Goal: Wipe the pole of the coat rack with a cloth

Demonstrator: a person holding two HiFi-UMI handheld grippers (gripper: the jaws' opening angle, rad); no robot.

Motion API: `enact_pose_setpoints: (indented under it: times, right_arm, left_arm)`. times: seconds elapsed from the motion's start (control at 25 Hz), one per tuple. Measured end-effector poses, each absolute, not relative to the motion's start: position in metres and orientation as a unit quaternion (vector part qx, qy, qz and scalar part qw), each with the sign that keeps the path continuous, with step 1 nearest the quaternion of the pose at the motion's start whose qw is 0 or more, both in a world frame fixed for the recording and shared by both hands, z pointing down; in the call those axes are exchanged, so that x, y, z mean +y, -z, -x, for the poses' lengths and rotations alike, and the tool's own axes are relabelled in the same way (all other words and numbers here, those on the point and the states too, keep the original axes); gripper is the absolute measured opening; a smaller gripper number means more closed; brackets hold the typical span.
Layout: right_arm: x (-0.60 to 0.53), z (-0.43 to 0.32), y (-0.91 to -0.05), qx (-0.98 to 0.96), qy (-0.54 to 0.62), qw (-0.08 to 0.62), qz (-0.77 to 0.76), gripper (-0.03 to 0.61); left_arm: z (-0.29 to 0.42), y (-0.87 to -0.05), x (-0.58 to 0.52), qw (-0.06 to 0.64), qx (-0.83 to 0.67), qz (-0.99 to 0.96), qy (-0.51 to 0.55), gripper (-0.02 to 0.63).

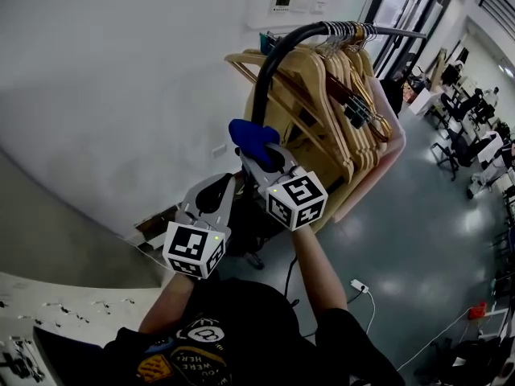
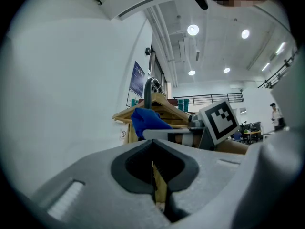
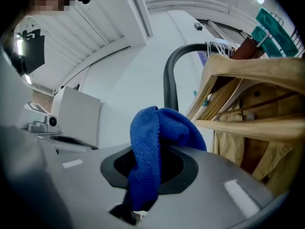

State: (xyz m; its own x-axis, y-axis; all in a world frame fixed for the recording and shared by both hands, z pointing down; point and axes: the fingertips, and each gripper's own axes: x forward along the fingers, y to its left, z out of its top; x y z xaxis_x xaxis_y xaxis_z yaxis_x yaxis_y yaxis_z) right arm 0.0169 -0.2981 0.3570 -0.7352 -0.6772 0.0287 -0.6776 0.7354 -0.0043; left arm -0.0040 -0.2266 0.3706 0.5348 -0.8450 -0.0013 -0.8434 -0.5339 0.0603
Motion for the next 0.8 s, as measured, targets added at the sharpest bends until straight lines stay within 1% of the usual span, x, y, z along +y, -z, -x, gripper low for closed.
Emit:
enact_pose_setpoints:
  times: [0.16, 0.52, 0.8]
  right_arm:
    - [-0.300, -0.015, -0.325, -0.937, -0.008, -0.011, -0.349, 0.080]
    - [-0.304, -0.022, -0.224, -0.941, -0.006, -0.067, -0.331, 0.080]
    - [-0.327, -0.057, -0.138, -0.918, 0.019, -0.134, -0.373, 0.080]
  left_arm:
    - [0.005, -0.371, -0.226, 0.028, -0.486, -0.873, 0.018, 0.005]
    - [0.014, -0.375, -0.225, 0.031, -0.500, -0.866, 0.018, 0.004]
    - [0.032, -0.373, -0.220, 0.032, -0.515, -0.856, 0.018, 0.005]
